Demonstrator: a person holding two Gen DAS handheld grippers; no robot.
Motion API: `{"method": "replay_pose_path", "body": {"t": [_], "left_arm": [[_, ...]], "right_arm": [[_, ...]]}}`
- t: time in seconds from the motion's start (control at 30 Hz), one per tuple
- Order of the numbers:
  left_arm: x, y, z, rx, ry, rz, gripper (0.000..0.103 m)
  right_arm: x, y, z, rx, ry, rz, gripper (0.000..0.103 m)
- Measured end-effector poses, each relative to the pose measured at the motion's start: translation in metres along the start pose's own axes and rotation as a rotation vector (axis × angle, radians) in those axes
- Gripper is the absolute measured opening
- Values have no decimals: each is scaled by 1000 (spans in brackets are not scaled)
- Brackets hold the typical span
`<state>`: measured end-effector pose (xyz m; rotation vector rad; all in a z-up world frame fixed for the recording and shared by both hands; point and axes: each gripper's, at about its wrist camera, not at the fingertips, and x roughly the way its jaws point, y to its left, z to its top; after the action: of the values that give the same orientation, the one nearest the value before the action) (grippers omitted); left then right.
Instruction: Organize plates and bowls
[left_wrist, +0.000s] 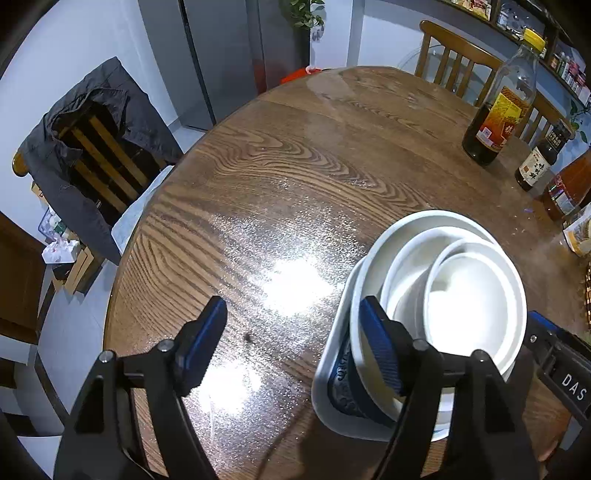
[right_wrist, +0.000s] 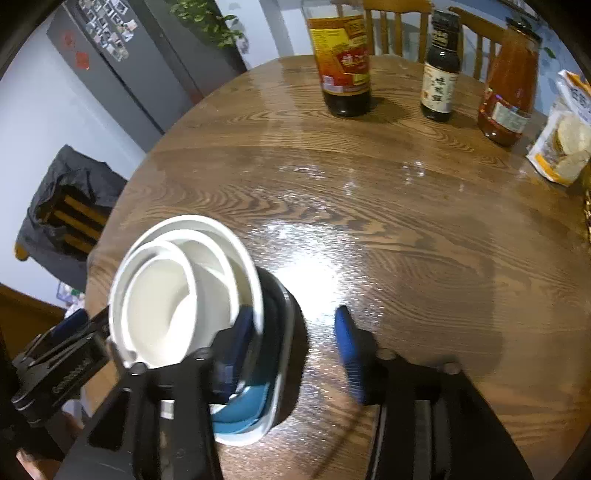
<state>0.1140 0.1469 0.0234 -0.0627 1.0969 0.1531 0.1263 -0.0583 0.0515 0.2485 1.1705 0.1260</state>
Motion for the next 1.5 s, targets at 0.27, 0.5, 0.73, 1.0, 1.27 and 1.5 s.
{"method": "replay_pose_path", "body": {"t": [0.27, 0.5, 0.73, 1.0, 1.27, 1.5], "left_arm": [[-1, 6, -3, -31, 2, -10, 87], [-19, 14, -3, -69, -71, -19, 88], [-40, 16, -6, -72, -130, -29, 92], [-61, 12, -17, -41, -179, -46, 95], [-76, 5, -35, 9, -204, -53, 101], [-82, 2, -49, 25, -209, -45, 102]], "right_arm": [[-10, -7, -2, 22, -31, 12, 66], [-24, -6, -3, 14, -66, 34, 73], [-33, 0, -9, -2, -81, 73, 73], [-48, 14, -25, -95, -101, 104, 73], [-63, 23, -48, -191, -115, 108, 87], [-67, 34, -72, -297, -127, 74, 96]]}}
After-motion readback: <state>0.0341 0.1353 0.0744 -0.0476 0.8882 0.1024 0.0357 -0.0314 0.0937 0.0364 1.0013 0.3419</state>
